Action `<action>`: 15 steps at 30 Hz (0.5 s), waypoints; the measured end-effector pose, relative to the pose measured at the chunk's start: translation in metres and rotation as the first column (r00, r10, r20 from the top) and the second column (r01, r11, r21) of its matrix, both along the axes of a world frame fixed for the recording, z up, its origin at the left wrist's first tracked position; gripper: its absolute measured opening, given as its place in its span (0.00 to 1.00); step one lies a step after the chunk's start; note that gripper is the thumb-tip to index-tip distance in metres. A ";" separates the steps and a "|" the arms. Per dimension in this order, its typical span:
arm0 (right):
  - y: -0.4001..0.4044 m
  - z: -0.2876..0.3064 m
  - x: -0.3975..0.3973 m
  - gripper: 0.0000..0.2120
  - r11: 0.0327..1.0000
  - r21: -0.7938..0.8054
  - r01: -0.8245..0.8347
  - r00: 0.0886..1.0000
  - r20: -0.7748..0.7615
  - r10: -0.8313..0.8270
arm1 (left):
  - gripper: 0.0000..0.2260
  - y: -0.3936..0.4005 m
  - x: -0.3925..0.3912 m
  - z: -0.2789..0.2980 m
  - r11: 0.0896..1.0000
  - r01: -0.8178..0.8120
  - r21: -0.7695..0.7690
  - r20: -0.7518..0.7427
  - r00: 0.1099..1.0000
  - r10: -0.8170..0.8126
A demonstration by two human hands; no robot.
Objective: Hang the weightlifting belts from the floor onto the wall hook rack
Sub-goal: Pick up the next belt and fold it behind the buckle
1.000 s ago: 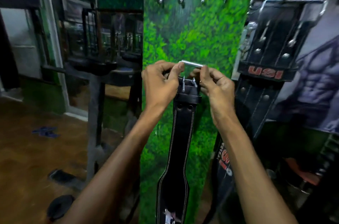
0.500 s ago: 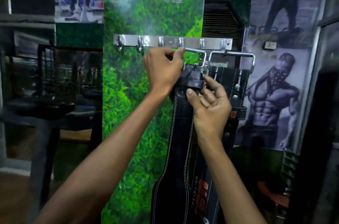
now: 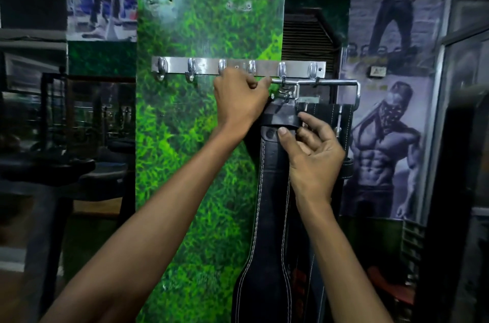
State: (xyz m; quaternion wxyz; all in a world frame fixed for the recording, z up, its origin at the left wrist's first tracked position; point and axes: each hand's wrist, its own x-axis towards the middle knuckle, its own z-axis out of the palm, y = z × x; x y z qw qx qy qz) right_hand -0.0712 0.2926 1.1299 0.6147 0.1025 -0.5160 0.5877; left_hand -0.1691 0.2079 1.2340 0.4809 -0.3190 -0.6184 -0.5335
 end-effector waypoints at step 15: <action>0.007 -0.078 0.011 0.18 0.989 -0.064 -0.133 0.979 0.148 0.142 | 0.08 -0.025 0.021 -0.114 0.608 0.780 0.149 0.523 0.460 -0.717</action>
